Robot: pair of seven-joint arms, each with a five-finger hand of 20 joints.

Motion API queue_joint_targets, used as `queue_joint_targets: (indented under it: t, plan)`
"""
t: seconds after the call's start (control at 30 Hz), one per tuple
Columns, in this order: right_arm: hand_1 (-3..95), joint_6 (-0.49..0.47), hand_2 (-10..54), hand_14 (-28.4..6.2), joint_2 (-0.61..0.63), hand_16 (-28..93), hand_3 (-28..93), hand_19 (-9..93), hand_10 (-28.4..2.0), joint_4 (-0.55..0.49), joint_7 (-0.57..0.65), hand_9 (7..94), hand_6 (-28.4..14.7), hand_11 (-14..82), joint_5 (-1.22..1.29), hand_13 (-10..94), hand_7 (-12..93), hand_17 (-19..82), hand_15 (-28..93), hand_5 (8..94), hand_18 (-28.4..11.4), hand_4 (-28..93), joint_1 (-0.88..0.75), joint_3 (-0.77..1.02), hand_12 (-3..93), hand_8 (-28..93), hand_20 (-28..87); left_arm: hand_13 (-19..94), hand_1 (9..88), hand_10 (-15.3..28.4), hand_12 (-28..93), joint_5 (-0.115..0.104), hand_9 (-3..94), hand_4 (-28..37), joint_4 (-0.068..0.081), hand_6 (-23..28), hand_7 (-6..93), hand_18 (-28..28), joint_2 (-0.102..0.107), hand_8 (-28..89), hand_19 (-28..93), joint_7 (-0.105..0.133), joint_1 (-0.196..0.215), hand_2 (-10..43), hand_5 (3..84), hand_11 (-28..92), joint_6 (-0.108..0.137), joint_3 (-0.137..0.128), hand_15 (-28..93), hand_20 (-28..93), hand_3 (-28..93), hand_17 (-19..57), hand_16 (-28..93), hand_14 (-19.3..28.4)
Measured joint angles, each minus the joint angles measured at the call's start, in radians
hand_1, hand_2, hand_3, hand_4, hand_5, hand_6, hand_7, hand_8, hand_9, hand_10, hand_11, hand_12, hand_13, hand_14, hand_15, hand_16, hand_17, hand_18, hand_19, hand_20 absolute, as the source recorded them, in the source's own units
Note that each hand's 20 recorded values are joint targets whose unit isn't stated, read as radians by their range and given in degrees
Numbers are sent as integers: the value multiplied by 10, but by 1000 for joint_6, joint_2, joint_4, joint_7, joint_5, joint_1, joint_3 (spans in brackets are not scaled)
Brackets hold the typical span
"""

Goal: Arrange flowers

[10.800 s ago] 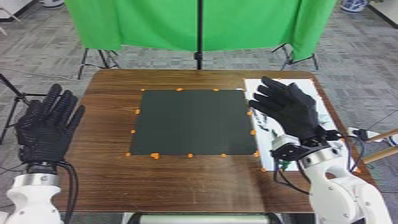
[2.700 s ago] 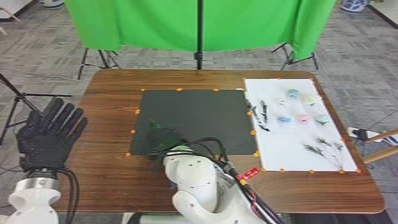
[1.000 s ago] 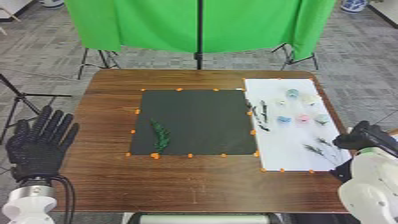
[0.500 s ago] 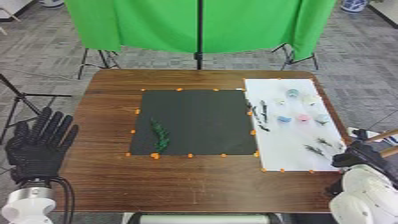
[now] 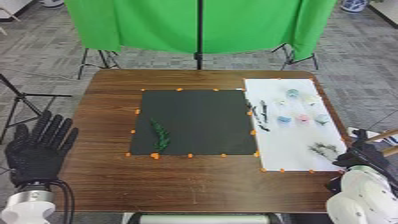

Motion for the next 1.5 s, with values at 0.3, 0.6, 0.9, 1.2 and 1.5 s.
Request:
queue_joint_targets:
  t: [0.3,0.6,0.9,1.2,1.5]
  plan:
    - [628,72,-95,-117,25,468,662,932,-89,-133,-24,891,-12,224,81,737,391,473,716,743,-238,-227,11,-20,535,174,496,277,261,131,113,2,362,-283,0,67,97,130,-1,-88,253,-7,4,124,411,150,-4,-5,299,154,726,-26,-28,140]
    - [630,64,-95,-111,-2,469,658,932,-84,-129,-147,885,-11,214,151,732,397,468,701,728,-227,-245,196,-206,553,187,498,277,260,129,112,3,359,-283,0,66,96,130,3,-87,250,-11,8,124,410,145,-3,5,297,153,726,-25,-31,139]
    - [586,-45,-95,-115,-138,451,677,932,-91,14,-252,883,-16,240,167,740,395,476,702,735,-231,-236,452,-462,531,184,494,279,287,129,112,4,361,-225,16,64,97,131,30,-90,250,-24,-39,141,411,143,-2,50,294,153,762,-25,-31,138]
    - [581,-24,-95,-124,-296,444,698,932,-94,150,-222,891,-22,250,68,750,379,491,705,754,-245,-241,489,-604,523,194,501,284,348,126,109,9,364,-76,47,57,103,131,59,-93,250,-67,-118,147,413,144,1,123,290,152,862,-22,-32,132]
    - [492,25,-95,-138,-371,435,742,932,-135,245,-161,852,-46,306,19,745,274,488,693,732,-255,-266,452,-652,457,202,500,288,329,122,108,18,365,-92,64,55,111,129,62,-94,251,-96,-172,133,411,147,-1,168,287,149,814,-19,-33,126]
